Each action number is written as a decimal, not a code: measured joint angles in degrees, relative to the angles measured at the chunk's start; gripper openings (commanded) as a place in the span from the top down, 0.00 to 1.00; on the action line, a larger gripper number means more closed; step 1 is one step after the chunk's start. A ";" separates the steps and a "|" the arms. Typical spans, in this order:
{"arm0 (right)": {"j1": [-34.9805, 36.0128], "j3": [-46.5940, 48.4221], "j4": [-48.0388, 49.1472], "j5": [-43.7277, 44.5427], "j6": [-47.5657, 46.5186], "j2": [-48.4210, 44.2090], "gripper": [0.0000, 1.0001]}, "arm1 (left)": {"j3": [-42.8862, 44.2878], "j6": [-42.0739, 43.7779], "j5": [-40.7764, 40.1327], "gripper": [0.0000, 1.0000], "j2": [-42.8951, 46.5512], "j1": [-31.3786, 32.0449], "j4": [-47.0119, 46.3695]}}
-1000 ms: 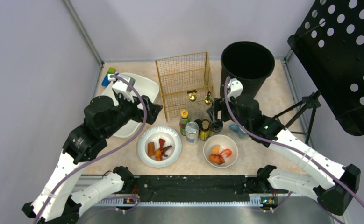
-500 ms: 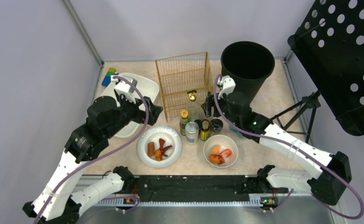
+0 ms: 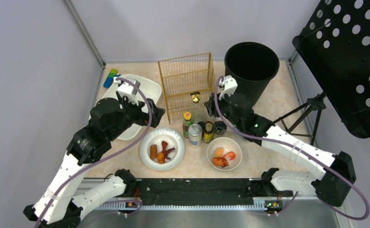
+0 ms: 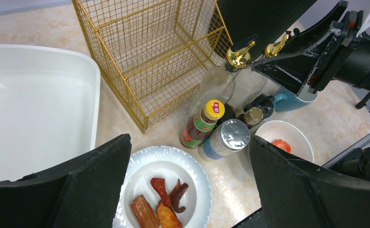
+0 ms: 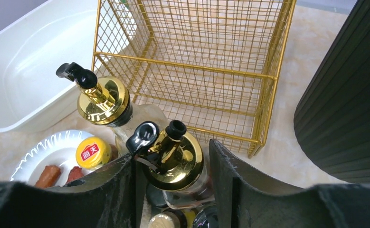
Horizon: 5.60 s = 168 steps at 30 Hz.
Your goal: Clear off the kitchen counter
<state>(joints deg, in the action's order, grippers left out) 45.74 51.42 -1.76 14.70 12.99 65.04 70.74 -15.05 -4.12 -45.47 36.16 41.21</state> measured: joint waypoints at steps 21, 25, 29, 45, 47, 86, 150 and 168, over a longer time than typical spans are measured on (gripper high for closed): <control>2.05 0.00 2.16 4.66 -2.19 1.73 1.00 | -0.74 0.00 -0.11 0.01 -0.02 0.00 0.02; 3.76 0.04 1.92 7.02 -2.97 1.73 1.00 | -0.79 -0.02 -0.37 0.01 -0.02 0.00 0.02; 4.72 0.20 1.29 8.55 -3.87 1.44 1.00 | -0.90 0.00 -0.70 0.01 -0.02 0.00 0.02; 5.11 8.83 -6.75 11.63 -7.98 0.59 1.00 | -1.49 0.17 -1.31 0.01 -0.04 0.00 0.02; 5.11 11.87 -8.28 11.89 -8.09 0.59 1.00 | -1.55 0.17 -1.31 0.01 -0.04 0.00 0.02; 5.11 55.34 -4.26 21.51 -14.34 25.07 1.00 | -5.68 1.27 -1.40 0.01 1.77 0.00 -0.59; 4.72 81.33 18.82 25.81 -15.02 67.14 1.00 | -17.70 -0.04 -17.84 0.02 22.53 -0.87 -10.82; 4.07 77.20 16.31 28.22 -11.89 69.20 1.00 | -17.70 -0.02 -17.81 0.02 22.34 -1.16 -10.82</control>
<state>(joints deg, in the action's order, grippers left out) 49.80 128.62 14.55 42.92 1.10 134.23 53.04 -15.07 -21.93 -23.14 35.00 30.39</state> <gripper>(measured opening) 0.390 0.983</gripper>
